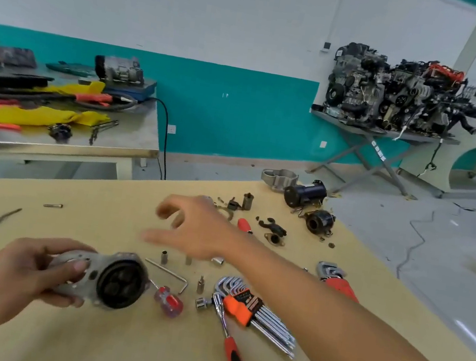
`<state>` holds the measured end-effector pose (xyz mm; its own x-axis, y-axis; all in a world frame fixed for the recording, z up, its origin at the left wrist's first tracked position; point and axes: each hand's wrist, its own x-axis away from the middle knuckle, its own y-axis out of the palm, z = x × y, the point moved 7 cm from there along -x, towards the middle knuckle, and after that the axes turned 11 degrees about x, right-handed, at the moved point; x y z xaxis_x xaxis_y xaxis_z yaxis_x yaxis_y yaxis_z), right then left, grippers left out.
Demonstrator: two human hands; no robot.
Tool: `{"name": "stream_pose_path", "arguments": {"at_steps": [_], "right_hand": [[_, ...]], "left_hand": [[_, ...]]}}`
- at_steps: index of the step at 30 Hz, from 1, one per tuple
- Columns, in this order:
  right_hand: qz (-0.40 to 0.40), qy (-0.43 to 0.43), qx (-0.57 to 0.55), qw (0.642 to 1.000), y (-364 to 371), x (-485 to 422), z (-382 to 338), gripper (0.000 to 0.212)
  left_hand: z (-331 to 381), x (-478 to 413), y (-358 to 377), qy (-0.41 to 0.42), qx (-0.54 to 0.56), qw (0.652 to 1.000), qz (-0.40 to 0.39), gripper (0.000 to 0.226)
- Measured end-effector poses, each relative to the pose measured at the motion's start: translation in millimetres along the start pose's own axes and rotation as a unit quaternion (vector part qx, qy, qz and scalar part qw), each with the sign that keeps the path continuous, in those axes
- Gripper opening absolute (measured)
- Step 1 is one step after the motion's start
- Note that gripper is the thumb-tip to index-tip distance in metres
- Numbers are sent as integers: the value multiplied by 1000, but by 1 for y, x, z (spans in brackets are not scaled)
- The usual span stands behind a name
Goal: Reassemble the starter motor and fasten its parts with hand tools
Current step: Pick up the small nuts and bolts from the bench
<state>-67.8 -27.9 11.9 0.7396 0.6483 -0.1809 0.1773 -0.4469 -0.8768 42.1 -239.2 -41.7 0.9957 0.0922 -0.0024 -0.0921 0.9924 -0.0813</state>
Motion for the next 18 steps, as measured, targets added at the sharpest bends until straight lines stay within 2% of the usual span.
{"name": "stream_pose_path", "arguments": {"at_steps": [2, 4, 7, 11, 13, 14, 16, 18], "right_hand": [[91, 75, 50, 992, -33, -11, 51, 42], [144, 193, 133, 962, -59, -9, 113, 27], [98, 325, 190, 921, -62, 4, 187, 25], [28, 385, 201, 900, -42, 5, 224, 27], [54, 399, 213, 890, -44, 4, 230, 22], [98, 403, 231, 880, -55, 5, 233, 22], [186, 413, 302, 839, -88, 14, 238, 28], [229, 458, 319, 798, -120, 34, 259, 40]], "left_hand": [[-14, 2, -16, 6, 3, 999, 34, 17], [-27, 2, -29, 15, -10, 998, 61, 16], [-44, 0, -43, 13, -28, 996, 87, 18], [-48, -8, -56, -2, -57, 994, 92, 18], [-44, -12, -59, 6, -96, 991, 96, 21], [-43, -16, -59, 4, -129, 987, 91, 29], [-56, -28, -77, 7, -170, 979, 109, 62], [-75, -39, -98, 18, -182, 974, 135, 91]]}}
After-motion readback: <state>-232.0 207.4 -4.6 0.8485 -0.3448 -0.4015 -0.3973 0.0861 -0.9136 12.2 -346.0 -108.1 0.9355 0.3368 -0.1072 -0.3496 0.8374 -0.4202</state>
